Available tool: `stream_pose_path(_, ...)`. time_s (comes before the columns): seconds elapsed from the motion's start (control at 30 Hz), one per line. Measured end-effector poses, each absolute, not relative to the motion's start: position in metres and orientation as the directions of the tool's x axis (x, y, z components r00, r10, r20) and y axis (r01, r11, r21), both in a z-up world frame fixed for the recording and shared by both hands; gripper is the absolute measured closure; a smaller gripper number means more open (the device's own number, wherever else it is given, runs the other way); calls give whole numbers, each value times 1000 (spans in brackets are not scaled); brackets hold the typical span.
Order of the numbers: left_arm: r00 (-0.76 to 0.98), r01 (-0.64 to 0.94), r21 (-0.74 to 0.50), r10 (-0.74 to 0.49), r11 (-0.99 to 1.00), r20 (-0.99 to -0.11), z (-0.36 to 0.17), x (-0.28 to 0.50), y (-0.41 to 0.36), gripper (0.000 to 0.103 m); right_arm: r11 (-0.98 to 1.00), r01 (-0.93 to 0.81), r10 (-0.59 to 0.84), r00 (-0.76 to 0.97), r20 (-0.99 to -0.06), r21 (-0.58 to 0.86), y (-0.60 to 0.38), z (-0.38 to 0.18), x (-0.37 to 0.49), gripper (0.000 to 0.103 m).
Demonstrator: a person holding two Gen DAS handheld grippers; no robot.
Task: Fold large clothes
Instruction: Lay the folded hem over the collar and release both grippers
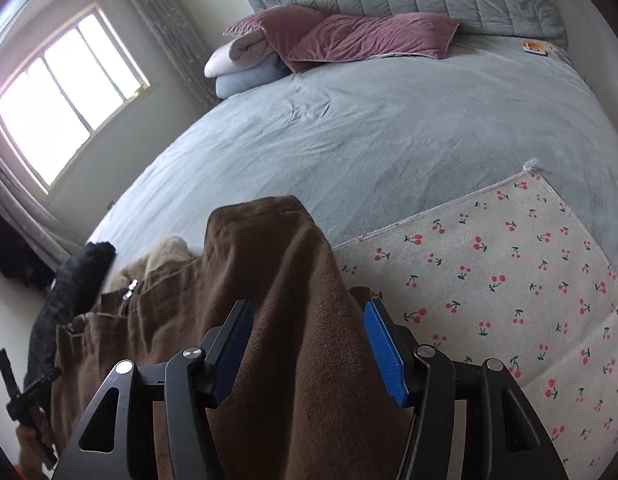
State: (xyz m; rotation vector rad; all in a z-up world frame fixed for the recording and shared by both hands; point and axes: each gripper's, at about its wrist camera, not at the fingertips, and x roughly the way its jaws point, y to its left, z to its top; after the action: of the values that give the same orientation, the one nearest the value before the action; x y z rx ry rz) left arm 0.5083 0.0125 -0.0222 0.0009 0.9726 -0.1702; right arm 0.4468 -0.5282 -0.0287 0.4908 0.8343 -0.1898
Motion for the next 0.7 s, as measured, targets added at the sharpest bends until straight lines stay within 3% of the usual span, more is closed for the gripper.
stream_pose_path(0.07, 518, 143, -102, -162, 985, -840, -32, 516, 10, 46, 895, 350, 1, 616, -788, 276, -517, -44, 463, 46)
stream_pose_path(0.1, 515, 140, -105, -163, 985, -841, -33, 517, 8, 79, 903, 350, -19, 611, -791, 249, -512, -50, 467, 73)
stream_pose_path(0.13, 531, 133, -101, -157, 986, -833, -31, 516, 7, 92, 914, 354, -67, 612, -788, 196, -504, -53, 467, 92)
stream_pose_path(0.23, 656, 103, -18, -81, 995, -750, -3, 502, -7, 95, 920, 383, -229, 693, -684, 81, -481, -34, 450, 97)
stream_pose_path(0.37, 846, 86, -40, -94, 995, -524, 60, 484, -17, 95, 886, 463, -406, 800, -443, 24, -465, 20, 429, 98)
stream_pose_path(0.5, 949, -3, 6, 5, 1000, -315, 88, 487, -30, 95, 812, 580, -579, 786, -219, -67, -448, 57, 439, 101)
stream_pose_path(0.6, 942, -71, 91, 97, 993, -320, 64, 523, -43, 93, 820, 571, -549, 776, -309, -22, -466, 50, 471, 100)
stream_pose_path(0.7, 863, -123, 304, 253, 945, -438, 1, 568, -61, 90, 844, 535, -477, 736, -481, -19, -479, 14, 506, 96)
